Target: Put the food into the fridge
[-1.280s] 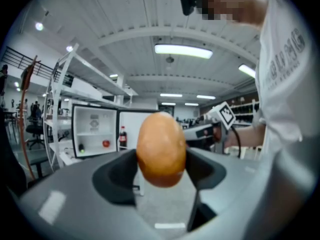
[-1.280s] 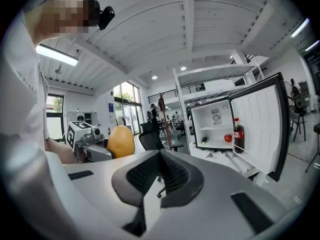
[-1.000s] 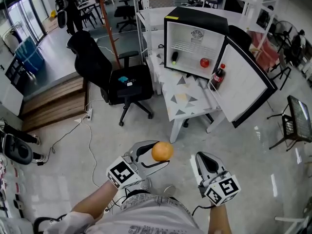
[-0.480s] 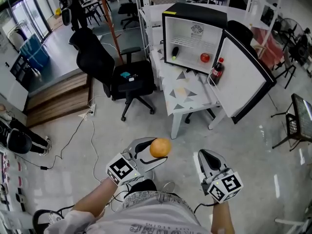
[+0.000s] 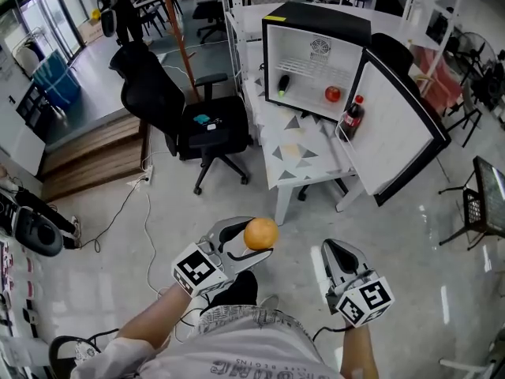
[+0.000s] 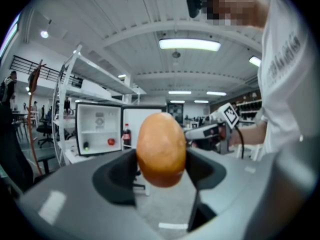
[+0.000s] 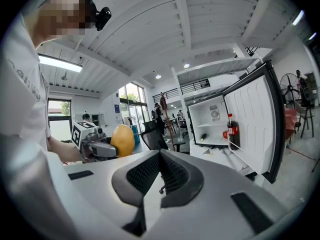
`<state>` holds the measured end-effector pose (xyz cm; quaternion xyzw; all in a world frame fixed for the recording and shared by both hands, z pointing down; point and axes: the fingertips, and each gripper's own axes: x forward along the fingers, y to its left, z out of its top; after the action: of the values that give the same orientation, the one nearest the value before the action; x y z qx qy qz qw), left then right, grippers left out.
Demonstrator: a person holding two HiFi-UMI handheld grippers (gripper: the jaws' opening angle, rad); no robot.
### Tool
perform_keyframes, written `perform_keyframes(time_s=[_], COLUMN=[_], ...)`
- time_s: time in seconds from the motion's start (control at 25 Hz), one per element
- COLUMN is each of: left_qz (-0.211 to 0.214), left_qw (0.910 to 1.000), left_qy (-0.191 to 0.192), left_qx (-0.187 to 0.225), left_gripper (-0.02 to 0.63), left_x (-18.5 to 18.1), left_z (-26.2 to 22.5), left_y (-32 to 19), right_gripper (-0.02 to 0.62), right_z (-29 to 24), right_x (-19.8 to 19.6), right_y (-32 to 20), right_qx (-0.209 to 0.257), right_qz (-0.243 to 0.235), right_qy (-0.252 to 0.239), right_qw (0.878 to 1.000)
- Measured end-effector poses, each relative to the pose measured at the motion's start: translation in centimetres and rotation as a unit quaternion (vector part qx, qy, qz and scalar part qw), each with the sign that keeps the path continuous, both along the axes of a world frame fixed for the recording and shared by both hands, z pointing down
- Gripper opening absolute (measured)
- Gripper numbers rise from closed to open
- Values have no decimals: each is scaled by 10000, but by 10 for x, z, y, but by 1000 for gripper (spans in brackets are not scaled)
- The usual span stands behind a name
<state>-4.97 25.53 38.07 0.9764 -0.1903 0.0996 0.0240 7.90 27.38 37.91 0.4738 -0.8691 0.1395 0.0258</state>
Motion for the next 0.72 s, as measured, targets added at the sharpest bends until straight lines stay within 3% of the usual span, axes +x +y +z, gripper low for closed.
perform_keyframes(time_s=[0.72], left_qz=[77], left_qw=[9999], left_qy=[62], left_qx=[-133], left_gripper=[301], left_x=[10], left_z=[15], left_y=[-119], right_gripper=[2], right_z=[18], right_x=[8], right_y=[-118], right_qx=[-142], right_qz=[167], right_qy=[-68], right_qw=[9997])
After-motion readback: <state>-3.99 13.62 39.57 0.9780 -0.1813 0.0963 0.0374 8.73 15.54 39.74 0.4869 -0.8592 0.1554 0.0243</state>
